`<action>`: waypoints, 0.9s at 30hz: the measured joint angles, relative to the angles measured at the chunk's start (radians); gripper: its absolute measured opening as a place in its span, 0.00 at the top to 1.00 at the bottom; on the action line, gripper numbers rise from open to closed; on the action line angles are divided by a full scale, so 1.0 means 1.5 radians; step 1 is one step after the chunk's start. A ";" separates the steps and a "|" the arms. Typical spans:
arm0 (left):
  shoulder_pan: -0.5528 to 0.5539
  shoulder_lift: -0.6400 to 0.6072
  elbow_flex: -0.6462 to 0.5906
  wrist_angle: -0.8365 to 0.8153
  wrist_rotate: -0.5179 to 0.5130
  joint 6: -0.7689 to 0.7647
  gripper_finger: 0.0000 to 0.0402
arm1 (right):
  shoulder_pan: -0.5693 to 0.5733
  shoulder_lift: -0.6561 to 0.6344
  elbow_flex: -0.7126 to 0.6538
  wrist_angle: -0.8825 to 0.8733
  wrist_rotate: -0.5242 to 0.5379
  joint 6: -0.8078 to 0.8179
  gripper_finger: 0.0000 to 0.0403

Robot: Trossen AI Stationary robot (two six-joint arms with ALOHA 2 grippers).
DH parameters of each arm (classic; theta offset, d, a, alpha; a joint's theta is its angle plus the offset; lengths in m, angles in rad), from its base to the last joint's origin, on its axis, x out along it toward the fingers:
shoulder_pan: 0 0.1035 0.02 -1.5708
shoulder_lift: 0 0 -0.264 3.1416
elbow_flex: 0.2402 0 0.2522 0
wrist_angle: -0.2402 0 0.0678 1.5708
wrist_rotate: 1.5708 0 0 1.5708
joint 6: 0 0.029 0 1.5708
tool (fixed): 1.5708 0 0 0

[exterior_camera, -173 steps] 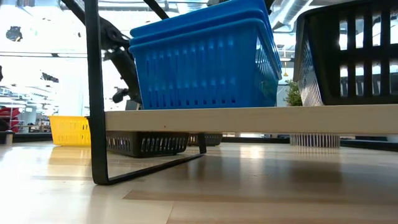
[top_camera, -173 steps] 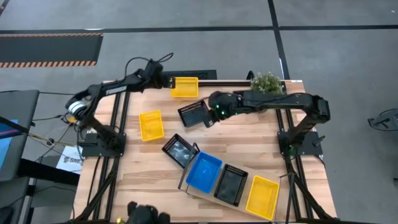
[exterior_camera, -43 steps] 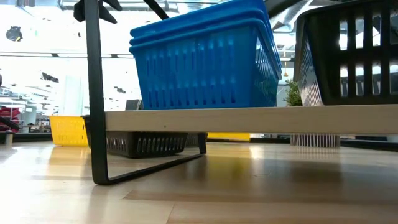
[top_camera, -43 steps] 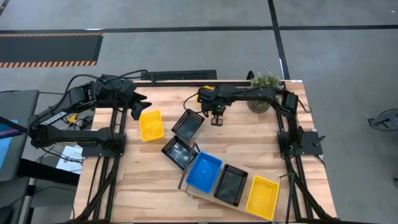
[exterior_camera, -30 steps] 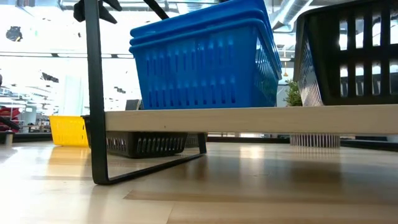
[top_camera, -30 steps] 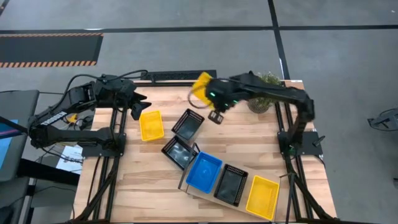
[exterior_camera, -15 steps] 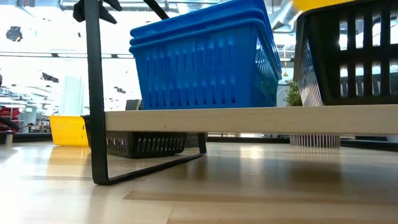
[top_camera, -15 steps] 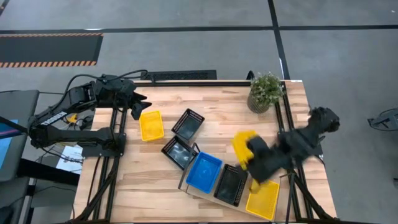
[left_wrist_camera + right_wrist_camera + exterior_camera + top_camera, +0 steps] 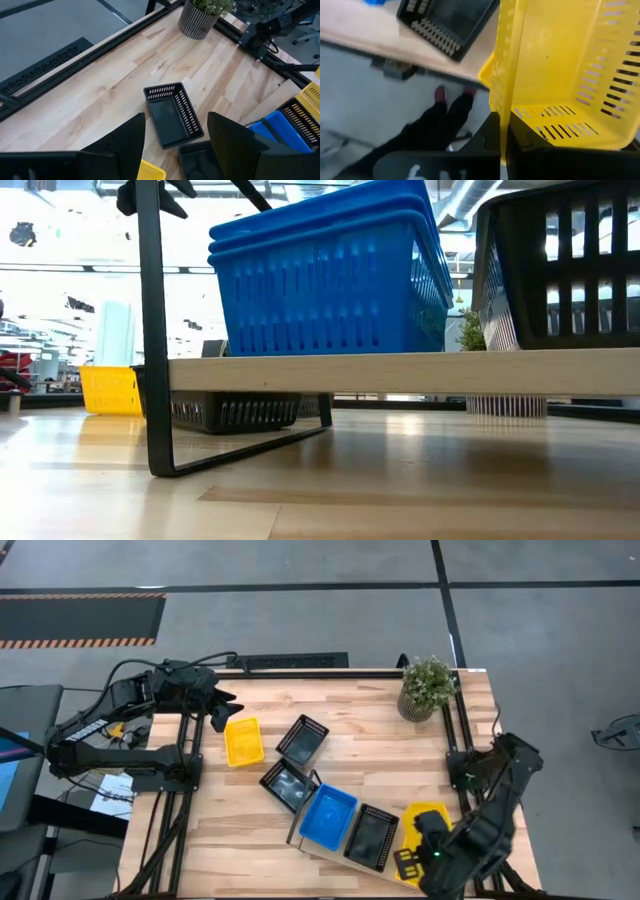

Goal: Stack baskets on shelf by color
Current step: Stack the top yellow bin on top of the yellow bin on the shelf

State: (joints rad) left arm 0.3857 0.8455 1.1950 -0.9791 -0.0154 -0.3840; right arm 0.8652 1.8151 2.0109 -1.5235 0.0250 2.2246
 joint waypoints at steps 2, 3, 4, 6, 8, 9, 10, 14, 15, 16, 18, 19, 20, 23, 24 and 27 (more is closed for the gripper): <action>0.000 0.000 0.000 0.000 0.000 -0.004 0.50 | -0.011 0.017 0.000 0.002 0.000 0.001 0.97; 0.000 0.000 0.000 0.000 0.000 -0.005 0.50 | -0.016 0.027 0.000 0.006 0.000 0.002 0.97; 0.000 0.000 0.000 -0.001 0.000 -0.010 0.50 | -0.022 0.036 0.000 0.010 0.000 0.001 0.97; 0.000 0.000 0.000 -0.005 0.000 -0.015 0.50 | -0.036 0.052 0.000 0.009 0.000 -0.003 0.97; 0.000 0.000 0.000 -0.004 0.000 -0.015 0.50 | -0.044 0.068 -0.001 0.008 0.000 -0.006 0.97; 0.000 0.000 0.000 -0.004 0.000 -0.015 0.50 | -0.047 0.072 0.000 0.010 0.000 -0.011 0.97; 0.000 0.000 0.000 -0.004 0.001 -0.015 0.50 | -0.049 0.076 0.002 0.010 0.000 -0.013 0.97; 0.000 0.000 0.000 -0.006 0.000 -0.016 0.50 | -0.047 0.080 0.028 -0.008 -0.011 0.000 0.97; 0.000 0.000 0.000 -0.007 0.001 -0.016 0.50 | -0.046 0.080 0.030 -0.009 -0.021 0.004 0.97; 0.000 0.000 0.000 -0.009 0.001 -0.016 0.50 | -0.045 0.080 0.030 -0.009 -0.030 0.006 0.97; 0.000 0.000 0.000 -0.011 0.001 -0.016 0.50 | -0.044 0.081 0.030 -0.011 -0.036 0.007 0.97; 0.000 0.000 0.000 -0.013 0.001 -0.016 0.50 | -0.045 0.081 0.030 -0.014 -0.036 0.007 0.97; 0.000 0.000 0.000 -0.015 0.001 -0.016 0.50 | -0.044 0.082 0.030 -0.014 -0.036 0.007 0.97; 0.000 0.000 0.000 -0.023 0.001 -0.016 0.50 | -0.044 0.093 0.028 -0.017 -0.036 0.008 0.97; 0.000 0.000 0.000 -0.026 0.001 -0.016 0.50 | -0.044 0.096 0.028 -0.019 -0.042 0.008 0.97; 0.000 0.000 0.000 -0.033 0.001 -0.016 0.50 | -0.047 0.104 0.030 -0.022 -0.061 0.008 0.97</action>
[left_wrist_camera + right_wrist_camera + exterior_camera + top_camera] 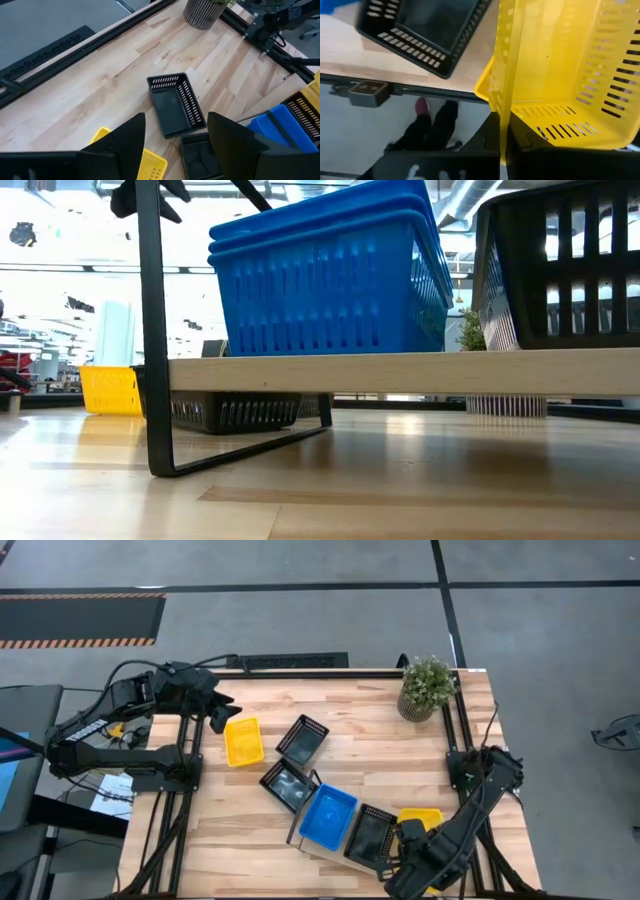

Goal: Stack baskets on shelf by color
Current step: Stack the top yellow bin on top of the yellow bin on the shelf

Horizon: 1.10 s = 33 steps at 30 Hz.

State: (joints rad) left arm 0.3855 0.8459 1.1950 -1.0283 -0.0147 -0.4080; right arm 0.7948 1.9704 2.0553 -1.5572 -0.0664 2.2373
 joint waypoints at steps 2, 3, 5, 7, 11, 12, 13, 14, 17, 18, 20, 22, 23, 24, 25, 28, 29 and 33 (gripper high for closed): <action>0.000 0.000 0.000 -0.003 0.000 0.000 0.50 | 0.000 0.009 0.000 0.000 -0.007 0.000 0.97; 0.000 0.001 0.000 -0.004 0.000 0.000 0.50 | -0.002 0.014 0.000 -0.001 -0.009 0.000 0.97; 0.000 0.002 0.000 -0.007 0.000 0.000 0.50 | -0.004 0.023 -0.001 -0.003 -0.016 0.002 0.97; 0.000 0.003 0.000 -0.007 0.000 0.000 0.50 | -0.004 0.029 -0.001 0.001 -0.029 0.003 0.97; 0.000 0.003 0.000 -0.009 0.000 0.000 0.50 | -0.003 0.033 -0.001 0.000 -0.040 0.005 0.97; 0.000 0.003 0.000 -0.009 0.000 0.000 0.50 | -0.003 0.032 -0.001 -0.001 -0.040 0.006 0.97; 0.000 0.004 0.000 -0.009 0.000 0.000 0.50 | -0.003 0.032 -0.001 -0.004 -0.040 0.008 0.97; 0.000 0.004 0.000 -0.009 0.000 0.000 0.50 | -0.003 0.032 -0.001 -0.007 -0.040 0.010 0.97; 0.000 0.003 0.000 -0.009 0.000 0.000 0.50 | -0.003 0.032 -0.001 -0.006 -0.046 0.009 0.97; 0.000 0.003 0.000 -0.009 0.000 0.000 0.50 | -0.003 0.032 -0.001 -0.002 -0.046 0.005 0.97; 0.000 0.003 0.000 -0.009 0.000 0.000 0.50 | -0.003 0.032 -0.001 0.010 -0.046 -0.008 0.97; 0.000 0.003 0.000 -0.009 0.000 0.000 0.50 | -0.003 0.032 -0.001 0.018 -0.046 -0.011 0.96; 0.000 0.003 0.000 -0.009 0.000 0.000 0.50 | -0.003 0.032 -0.001 0.018 -0.046 -0.011 0.95; 0.000 0.003 0.000 -0.009 0.000 0.000 0.50 | -0.003 0.032 -0.001 0.018 -0.046 -0.011 0.93; 0.000 0.003 0.000 -0.009 0.000 0.000 0.50 | -0.003 0.032 -0.001 0.018 -0.046 -0.012 0.92; 0.000 0.003 0.000 -0.009 0.000 0.000 0.50 | -0.003 0.032 -0.001 0.019 -0.047 -0.014 0.87; 0.000 0.003 0.000 -0.009 0.000 0.000 0.50 | -0.003 0.032 -0.001 0.019 -0.047 -0.018 0.85; 0.000 0.003 0.000 -0.009 0.000 0.002 0.50 | -0.003 0.032 -0.001 0.023 -0.047 -0.030 0.80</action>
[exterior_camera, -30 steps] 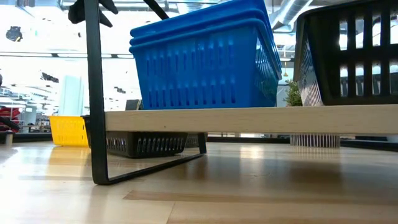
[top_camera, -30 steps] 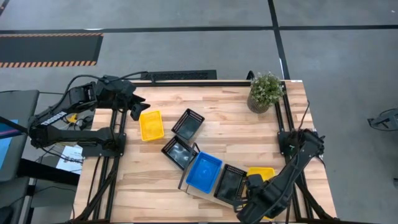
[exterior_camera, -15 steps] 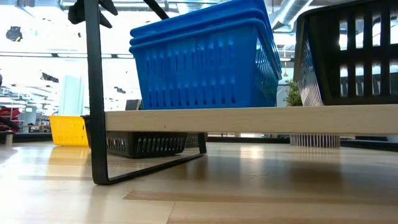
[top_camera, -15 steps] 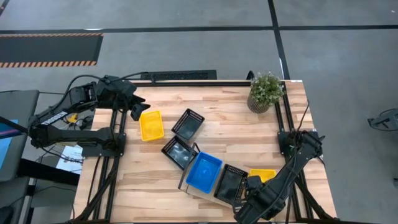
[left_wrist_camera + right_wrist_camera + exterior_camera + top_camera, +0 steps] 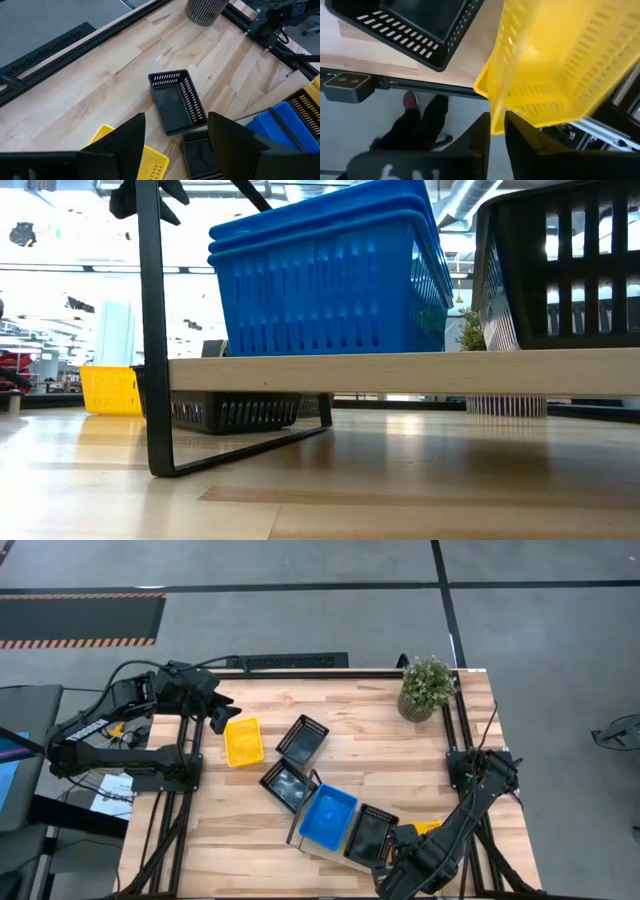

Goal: Stack baskets on shelf by color
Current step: Stack the top yellow bin on top of the yellow bin on the shelf

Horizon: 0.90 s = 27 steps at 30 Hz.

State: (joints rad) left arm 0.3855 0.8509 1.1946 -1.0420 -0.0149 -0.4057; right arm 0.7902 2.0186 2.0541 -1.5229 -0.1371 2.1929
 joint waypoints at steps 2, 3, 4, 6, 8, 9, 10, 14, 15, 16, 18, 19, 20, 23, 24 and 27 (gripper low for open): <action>0.000 0.000 0.000 0.000 0.000 0.000 0.50 | 0.000 0.000 0.000 0.008 0.000 -0.010 0.78; 0.000 0.000 0.000 0.000 0.000 0.000 0.50 | 0.000 0.000 0.000 0.011 0.001 -0.012 0.77; 0.000 0.000 0.000 0.000 0.000 0.000 0.50 | 0.000 0.000 0.000 0.011 0.002 -0.014 0.77; 0.000 0.000 0.000 0.000 0.000 0.001 0.50 | 0.001 0.000 0.000 0.011 0.005 -0.018 0.76; 0.000 0.000 0.000 0.000 0.000 0.001 0.50 | 0.001 -0.005 0.000 0.020 0.036 -0.034 0.75; 0.000 0.000 0.000 0.001 0.000 0.001 0.50 | -0.001 -0.009 0.001 0.025 0.061 -0.046 0.75; 0.000 0.000 0.000 0.001 0.000 0.000 0.50 | -0.005 -0.013 0.005 0.025 0.089 -0.058 0.75; 0.000 0.000 0.000 0.006 -0.001 0.000 0.50 | -0.048 -0.019 0.021 -0.024 0.142 -0.136 0.75; 0.000 0.000 0.000 0.007 -0.005 0.000 0.50 | -0.062 -0.019 0.021 -0.034 0.140 -0.156 0.76; 0.000 0.000 0.000 0.007 -0.011 0.000 0.50 | -0.076 -0.019 0.015 -0.031 0.137 -0.189 0.76; 0.000 0.000 0.000 0.006 -0.019 0.000 0.50 | -0.105 -0.019 0.000 -0.029 0.129 -0.255 0.78; 0.000 0.000 0.000 0.005 -0.019 -0.001 0.50 | -0.118 -0.016 -0.003 -0.032 0.126 -0.279 0.79; 0.000 0.000 0.000 0.005 -0.020 -0.001 0.50 | -0.128 -0.013 -0.008 -0.031 0.116 -0.303 0.79; 0.000 0.000 0.000 0.001 -0.020 -0.001 0.50 | -0.159 -0.009 -0.023 -0.032 0.080 -0.342 0.81; 0.000 0.000 0.000 0.000 -0.020 -0.001 0.50 | -0.165 -0.009 -0.025 -0.032 0.079 -0.344 0.82; 0.000 0.000 0.000 0.000 -0.020 -0.005 0.50 | -0.171 -0.010 -0.024 -0.032 0.075 -0.340 0.84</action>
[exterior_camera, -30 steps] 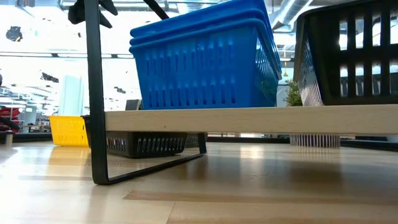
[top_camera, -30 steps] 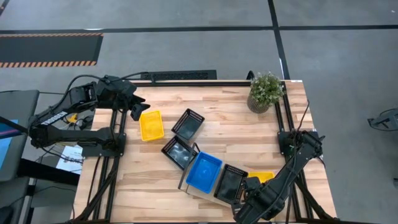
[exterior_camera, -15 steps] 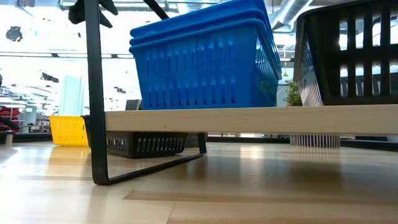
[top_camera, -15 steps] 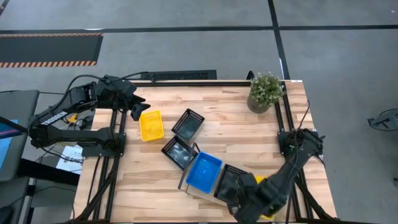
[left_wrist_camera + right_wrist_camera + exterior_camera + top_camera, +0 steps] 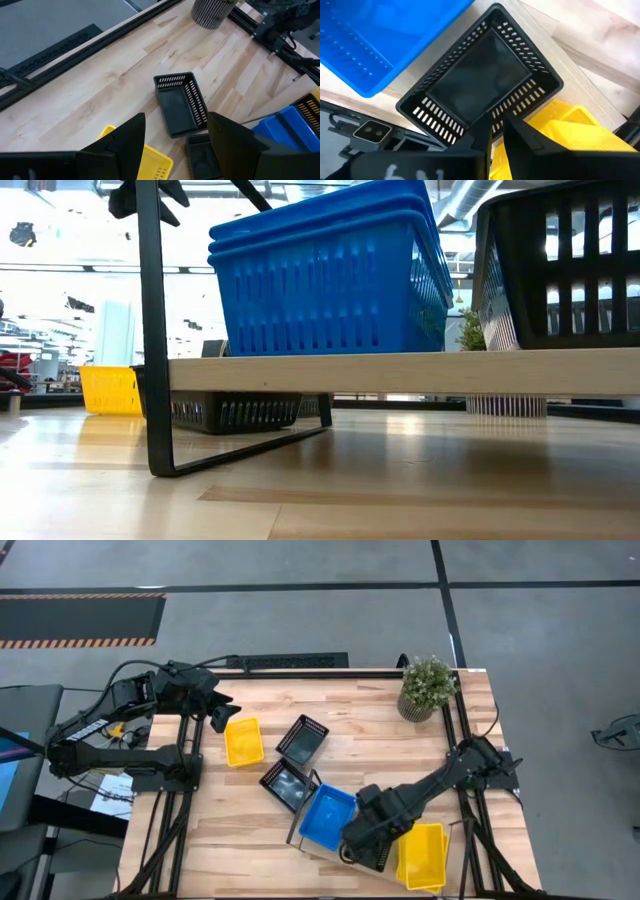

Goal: Stack baskets on shelf by color
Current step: Stack the top yellow bin on top of the yellow bin on the shelf

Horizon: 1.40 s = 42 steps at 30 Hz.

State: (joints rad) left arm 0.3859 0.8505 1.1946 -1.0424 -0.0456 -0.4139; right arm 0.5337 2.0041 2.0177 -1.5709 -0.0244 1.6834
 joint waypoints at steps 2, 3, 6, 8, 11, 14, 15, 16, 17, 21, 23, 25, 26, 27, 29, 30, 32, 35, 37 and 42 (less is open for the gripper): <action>0.000 0.000 0.000 0.000 0.000 -0.005 0.50 | 0.006 0.000 0.000 0.000 -0.011 0.005 0.85; 0.000 0.000 0.000 0.000 0.000 -0.006 0.50 | 0.010 0.000 -0.003 0.000 -0.020 0.005 0.86; 0.000 0.000 0.000 0.000 0.000 -0.006 0.50 | 0.024 0.000 -0.035 0.000 -0.064 0.013 0.89; 0.000 0.000 0.000 0.000 0.000 -0.006 0.50 | 0.032 0.001 -0.064 0.000 -0.099 0.022 0.92; 0.000 0.000 0.000 0.000 -0.003 -0.003 0.50 | 0.041 0.001 -0.087 -0.002 -0.114 0.031 0.97; 0.000 0.000 0.000 0.000 -0.004 0.000 0.50 | 0.047 0.000 -0.087 0.000 -0.115 0.036 0.99; 0.000 0.000 0.000 0.000 -0.004 0.000 0.50 | 0.047 0.000 -0.087 -0.001 -0.115 0.046 0.99; 0.000 0.000 0.000 0.000 -0.004 0.000 0.50 | 0.047 0.000 -0.087 0.000 -0.115 0.057 0.98; 0.000 0.000 0.000 0.001 -0.005 0.000 0.50 | 0.047 0.000 -0.087 0.000 -0.115 0.066 0.98; 0.000 0.000 0.000 0.001 -0.005 0.001 0.50 | 0.048 0.000 -0.087 0.000 -0.115 0.075 0.98; 0.000 0.000 0.000 0.001 -0.005 0.001 0.50 | 0.050 0.000 -0.087 0.000 -0.111 0.072 0.98; 0.000 0.000 0.000 0.001 -0.005 0.000 0.50 | 0.050 0.000 -0.087 0.000 -0.102 0.066 0.98; 0.000 0.000 0.000 0.001 -0.005 0.000 0.50 | 0.048 -0.003 -0.087 0.000 -0.096 0.063 0.98; 0.000 0.000 0.000 0.001 -0.005 0.000 0.50 | 0.048 -0.007 -0.087 0.000 -0.089 0.059 0.98; 0.000 0.000 0.000 0.001 -0.005 0.000 0.50 | 0.043 -0.012 -0.087 -0.001 -0.089 0.049 0.98; 0.000 0.000 0.000 0.001 -0.005 0.000 0.50 | 0.044 -0.012 -0.087 -0.001 -0.091 0.040 0.98; 0.000 0.000 0.000 0.001 -0.005 -0.003 0.50 | 0.048 -0.010 -0.093 0.003 -0.108 0.026 0.98; 0.000 0.000 -0.006 0.000 -0.003 -0.012 0.50 | 0.060 -0.004 -0.114 0.000 -0.157 0.023 0.99; 0.000 0.000 -0.011 0.001 -0.003 -0.012 0.50 | 0.065 -0.001 -0.135 0.000 -0.194 0.013 0.99; 0.000 0.000 -0.025 0.006 -0.003 -0.012 0.50 | 0.054 -0.002 -0.120 0.000 -0.174 0.013 0.97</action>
State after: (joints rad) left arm 0.3855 0.8505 1.1570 -1.0335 -0.0498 -0.4312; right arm 0.6152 2.0018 1.8375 -1.5711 -0.2849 1.7023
